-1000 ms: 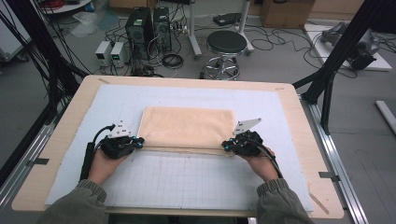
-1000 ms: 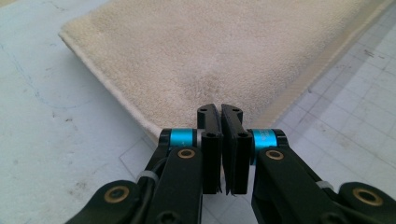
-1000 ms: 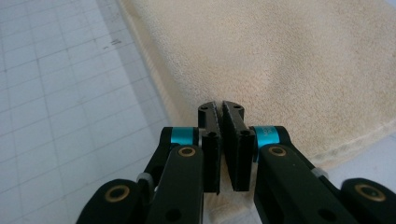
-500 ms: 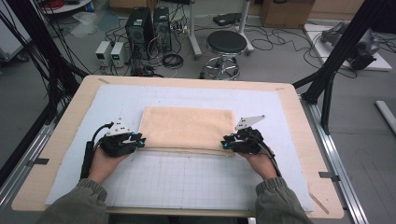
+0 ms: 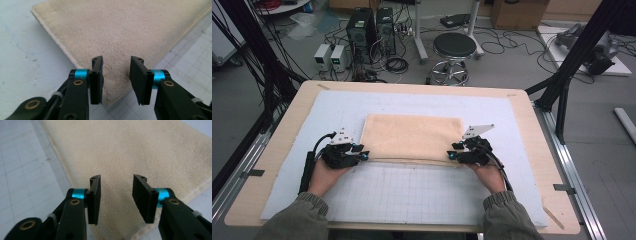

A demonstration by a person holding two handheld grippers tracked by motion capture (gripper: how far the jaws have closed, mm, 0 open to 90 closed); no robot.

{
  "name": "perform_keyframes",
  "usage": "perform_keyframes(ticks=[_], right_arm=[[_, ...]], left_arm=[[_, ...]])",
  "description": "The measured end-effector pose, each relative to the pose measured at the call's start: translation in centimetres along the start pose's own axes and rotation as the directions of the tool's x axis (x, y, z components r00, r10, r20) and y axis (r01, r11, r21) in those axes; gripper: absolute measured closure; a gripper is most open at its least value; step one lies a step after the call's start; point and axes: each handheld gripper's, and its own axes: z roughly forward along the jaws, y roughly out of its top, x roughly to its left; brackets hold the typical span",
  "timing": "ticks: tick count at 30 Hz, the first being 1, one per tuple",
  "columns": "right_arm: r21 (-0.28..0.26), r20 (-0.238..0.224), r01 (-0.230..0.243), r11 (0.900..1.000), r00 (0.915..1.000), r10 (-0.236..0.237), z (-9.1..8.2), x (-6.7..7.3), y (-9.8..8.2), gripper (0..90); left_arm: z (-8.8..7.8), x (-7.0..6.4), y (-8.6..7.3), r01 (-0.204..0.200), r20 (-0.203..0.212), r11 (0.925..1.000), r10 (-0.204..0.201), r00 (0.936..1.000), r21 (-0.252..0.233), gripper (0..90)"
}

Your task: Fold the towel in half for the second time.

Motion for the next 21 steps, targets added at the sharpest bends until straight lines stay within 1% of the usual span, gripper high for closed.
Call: perform_keyframes(ticks=[1, 2, 3, 4, 6, 7, 8, 10, 11, 13, 14, 15, 17, 21], right_arm=[[-0.007, 0.001, -0.008, 1.0, 1.0, 0.008, -0.1, 0.1, 0.1, 54.1], [-0.014, 0.006, -0.009, 1.0, 0.9999, 0.009, -0.1, 0.1, 0.1, 50.7], [-0.018, 0.013, -0.012, 1.0, 0.9998, 0.012, -0.2, 0.2, 0.2, 46.7], [-0.023, 0.026, -0.005, 1.0, 0.9997, 0.005, -0.3, 0.3, 0.3, 43.7], [-0.04, 0.026, 0.005, 0.999, 0.9997, -0.004, -0.5, 0.5, 0.5, 41.1], [-0.045, 0.025, 0.006, 0.999, 0.9997, -0.005, -0.6, 0.6, 0.5, 39.2], [-0.05, 0.028, 0.003, 0.999, 0.9996, -0.001, -0.7, 0.6, 0.6, 37.0], [-0.048, 0.026, -0.007, 0.999, 0.9996, 0.008, -0.9, 0.6, 0.5, 32.2], [-0.045, 0.023, -0.025, 0.999, 0.9994, 0.026, -1.0, 0.6, 0.4, 29.6], [-0.047, 0.025, -0.046, 0.998, 0.9986, 0.047, -1.3, 0.5, 0.3, 24.1], [-0.049, 0.026, -0.058, 0.997, 0.9979, 0.06, -1.4, 0.5, 0.3, 22.3], [-0.049, 0.029, -0.059, 0.997, 0.9977, 0.061, -1.6, 0.5, 0.3, 21.6], [-0.057, 0.033, -0.053, 0.997, 0.998, 0.055, -1.9, 0.7, 0.3, 20.5], [-0.062, 0.044, -0.032, 0.998, 0.9984, 0.035, -2.5, 1.5, 0.5, 18.1]], left_arm=[[-0.1, 0.0, 0.1, -0.003, -0.001, 1.0, 0.003, 1.0, -0.006, 60.3], [-0.2, -0.1, 0.1, 0.004, -0.001, 0.9999, -0.004, 1.0, -0.017, 58.1], [-0.4, 0.0, 0.1, 0.0, 0.003, 0.9998, 0.001, 1.0, -0.019, 55.8], [-0.5, 0.0, 0.2, 0.005, 0.009, 0.9995, -0.004, 0.9999, -0.03, 53.8], [-0.7, 0.1, 0.3, 0.009, 0.023, 0.9988, -0.008, 0.9997, -0.048, 50.4], [-0.8, 0.0, 0.3, 0.018, 0.024, 0.9983, -0.017, 0.9996, -0.055, 48.3], [-0.9, 0.1, 0.4, 0.012, 0.025, 0.9983, -0.011, 0.9996, -0.058, 46.3], [-1.1, -0.1, 0.5, 0.014, 0.032, 0.9974, -0.012, 0.9994, -0.071, 43.4], [-1.2, -0.1, 0.5, 0.009, 0.04, 0.9974, -0.006, 0.9992, -0.072, 42.1], [-1.4, -0.4, 0.6, 0.003, 0.029, 0.9972, 0.0, 0.9996, -0.075, 38.8], [-1.5, -0.5, 0.6, 0.001, 0.03, 0.997, 0.001, 0.9996, -0.077, 36.7], [-1.7, -0.5, 0.7, 0.002, 0.035, 0.9969, 0.001, 0.9994, -0.078, 36.6], [-1.9, -0.6, 0.8, -0.006, 0.037, 0.9972, 0.009, 0.9993, -0.075, 34.8], [-2.3, -0.8, 0.8, -0.005, 0.037, 0.9968, 0.008, 0.9993, -0.079, 30.4]])
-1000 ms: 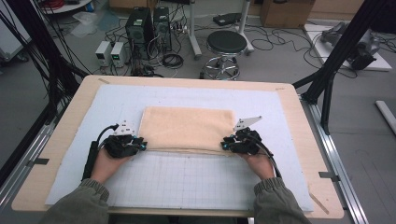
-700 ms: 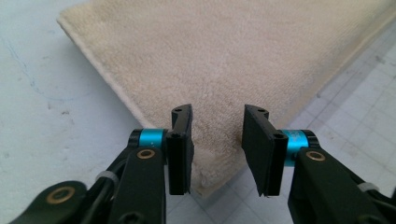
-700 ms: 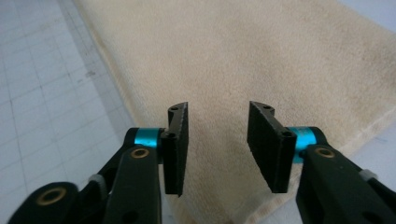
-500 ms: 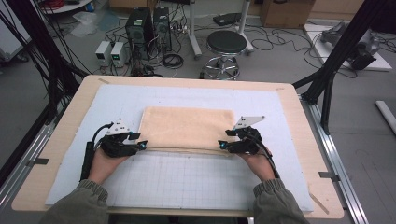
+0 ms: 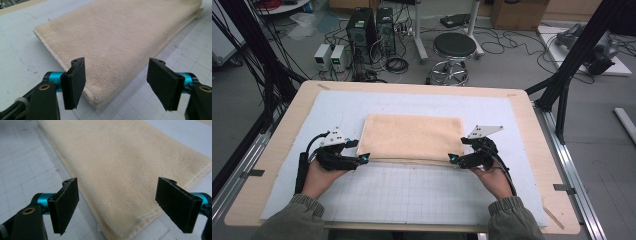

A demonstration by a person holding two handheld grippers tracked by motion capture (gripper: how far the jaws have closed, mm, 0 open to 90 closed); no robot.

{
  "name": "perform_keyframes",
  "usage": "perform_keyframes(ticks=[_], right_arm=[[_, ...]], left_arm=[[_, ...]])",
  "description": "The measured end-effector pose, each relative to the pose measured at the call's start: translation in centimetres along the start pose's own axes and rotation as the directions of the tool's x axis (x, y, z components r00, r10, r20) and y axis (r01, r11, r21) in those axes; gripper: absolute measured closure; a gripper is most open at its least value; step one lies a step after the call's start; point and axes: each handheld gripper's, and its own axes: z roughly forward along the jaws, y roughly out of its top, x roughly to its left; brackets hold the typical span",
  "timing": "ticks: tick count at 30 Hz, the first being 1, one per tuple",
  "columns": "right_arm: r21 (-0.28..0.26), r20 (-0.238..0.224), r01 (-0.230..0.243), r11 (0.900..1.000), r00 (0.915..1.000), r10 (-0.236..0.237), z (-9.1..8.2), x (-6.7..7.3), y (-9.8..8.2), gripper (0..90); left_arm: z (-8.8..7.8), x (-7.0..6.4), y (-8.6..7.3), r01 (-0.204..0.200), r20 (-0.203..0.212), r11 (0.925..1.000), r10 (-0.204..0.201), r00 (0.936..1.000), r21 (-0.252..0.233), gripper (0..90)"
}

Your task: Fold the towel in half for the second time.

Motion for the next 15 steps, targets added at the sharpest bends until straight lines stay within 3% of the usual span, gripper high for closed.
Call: perform_keyframes(ticks=[10, 15], right_arm=[[0.02, 0.014, 0.064, 0.998, 0.9978, -0.064, -1.2, 0.8, -0.1, 17.0], [0.054, 0.033, 0.072, 0.996, 0.9967, -0.074, -2.2, 0.7, -0.6, 16.3]], left_arm=[[-1.4, -0.6, -0.1, -0.002, 0.005, 0.9999, 0.003, 1.0, -0.017, 27.0], [-2.1, -0.4, -0.3, -0.009, 0.0, 0.9999, 0.009, 1.0, -0.012, 26.4]])
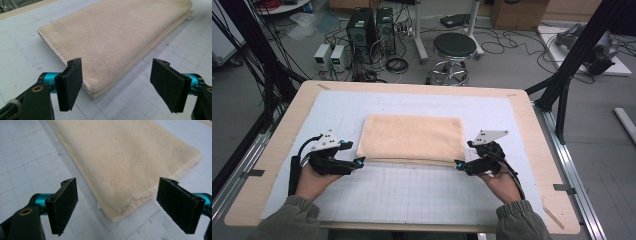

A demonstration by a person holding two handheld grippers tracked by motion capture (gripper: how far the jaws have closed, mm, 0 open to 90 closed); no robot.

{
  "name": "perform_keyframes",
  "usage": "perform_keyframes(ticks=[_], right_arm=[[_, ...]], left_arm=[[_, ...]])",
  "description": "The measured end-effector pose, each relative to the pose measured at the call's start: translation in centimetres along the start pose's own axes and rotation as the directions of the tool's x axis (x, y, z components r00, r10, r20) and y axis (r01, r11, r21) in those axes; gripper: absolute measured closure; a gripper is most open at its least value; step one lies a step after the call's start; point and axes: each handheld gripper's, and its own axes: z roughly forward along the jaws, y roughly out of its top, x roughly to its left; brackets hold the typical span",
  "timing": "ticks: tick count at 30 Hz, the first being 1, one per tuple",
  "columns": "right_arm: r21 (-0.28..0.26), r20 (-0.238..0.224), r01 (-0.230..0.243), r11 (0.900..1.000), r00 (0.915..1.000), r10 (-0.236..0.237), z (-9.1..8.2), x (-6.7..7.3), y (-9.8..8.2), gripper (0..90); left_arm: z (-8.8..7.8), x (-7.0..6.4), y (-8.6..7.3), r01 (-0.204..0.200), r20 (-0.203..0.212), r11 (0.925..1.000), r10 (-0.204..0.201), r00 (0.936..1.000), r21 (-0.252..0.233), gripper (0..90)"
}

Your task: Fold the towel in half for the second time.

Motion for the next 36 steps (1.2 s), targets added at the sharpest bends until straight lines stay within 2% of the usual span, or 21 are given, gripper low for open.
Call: perform_keyframes(ticks=[5, 13, 23, 29, 36], right_arm=[[-0.017, 0.011, -0.026, 1.0, 0.9996, 0.026, -1.0, -0.3, -0.9, 15.8], [-0.04, 0.012, -0.066, 0.997, 0.9977, 0.067, -2.0, -0.4, -2.2, 14.5], [-0.07, 0.015, -0.088, 0.994, 0.9959, 0.089, -2.9, 0.1, -3.3, 12.8], [-0.086, 0.015, -0.086, 0.993, 0.996, 0.088, -3.3, 0.7, -3.9, 12.7], [-0.097, 0.012, -0.097, 0.991, 0.995, 0.099, -3.5, 1.4, -4.7, 12.6]], left_arm=[[-0.4, -0.1, -0.5, 0.008, -0.003, 0.9999, -0.008, 1.0, 0.007, 25.4], [-1.5, -0.7, -0.5, -0.01, -0.006, 0.9999, 0.01, 0.9999, -0.001, 23.7], [-2.5, -1.6, -1.3, -0.021, -0.01, 0.9998, 0.021, 0.9997, 0.001, 22.4], [-3.1, -1.8, -2.1, -0.001, -0.017, 1.0, 0.0, 0.9999, -0.006, 21.9], [-3.8, -2.1, -3.0, 0.002, -0.022, 1.0, -0.002, 0.9997, 0.0, 21.5]])
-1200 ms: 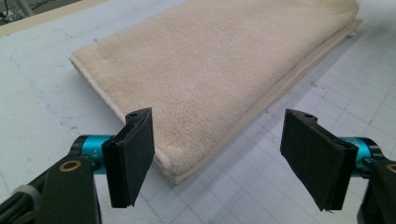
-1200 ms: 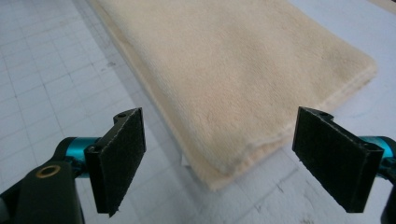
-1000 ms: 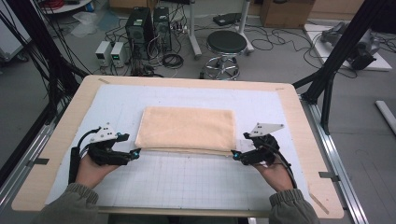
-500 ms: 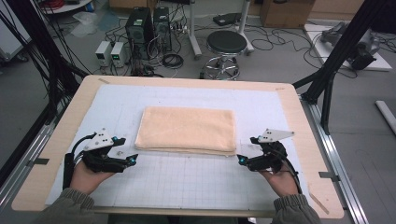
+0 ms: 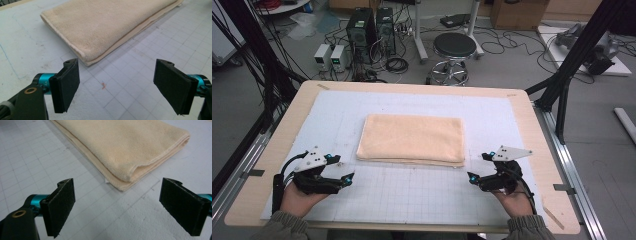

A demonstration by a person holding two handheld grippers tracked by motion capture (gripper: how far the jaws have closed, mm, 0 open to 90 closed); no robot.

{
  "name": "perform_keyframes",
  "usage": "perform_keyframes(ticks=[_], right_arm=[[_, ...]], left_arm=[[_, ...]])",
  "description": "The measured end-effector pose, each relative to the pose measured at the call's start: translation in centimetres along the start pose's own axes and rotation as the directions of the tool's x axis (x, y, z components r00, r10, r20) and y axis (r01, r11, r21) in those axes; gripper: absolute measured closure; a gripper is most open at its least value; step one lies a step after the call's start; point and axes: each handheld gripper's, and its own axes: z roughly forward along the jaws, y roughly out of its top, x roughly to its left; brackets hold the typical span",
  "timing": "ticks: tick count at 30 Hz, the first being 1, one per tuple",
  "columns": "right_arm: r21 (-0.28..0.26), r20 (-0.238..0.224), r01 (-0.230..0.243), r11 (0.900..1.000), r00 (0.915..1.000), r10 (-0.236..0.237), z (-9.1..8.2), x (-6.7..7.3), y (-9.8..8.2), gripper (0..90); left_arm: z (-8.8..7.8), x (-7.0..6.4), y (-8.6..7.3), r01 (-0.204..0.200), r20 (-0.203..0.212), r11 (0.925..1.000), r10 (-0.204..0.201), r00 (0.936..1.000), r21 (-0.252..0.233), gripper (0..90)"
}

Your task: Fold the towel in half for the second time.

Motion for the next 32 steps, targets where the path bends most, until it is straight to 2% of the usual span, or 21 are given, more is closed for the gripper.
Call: perform_keyframes(ticks=[20, 28, 32], right_arm=[[-0.018, -0.004, -0.009, 1.0, 0.9999, 0.009, -0.9, 1.0, -1.6, 12.4], [-0.027, -0.003, -0.013, 1.0, 0.9999, 0.013, -0.8, 1.1, -1.6, 12.4], [-0.026, 0.001, 0.001, 1.0, 1.0, -0.001, -0.7, 1.1, -1.6, 12.4]], left_arm=[[-1.8, -1.2, -1.8, 0.023, -0.017, 0.9997, -0.023, 0.9996, -0.009, 19.8], [-1.8, -1.2, -2.0, 0.015, -0.033, 0.9997, -0.016, 0.9993, -0.017, 19.7], [-1.7, -1.2, -2.1, 0.007, -0.035, 0.9999, -0.008, 0.9994, -0.016, 19.7]])
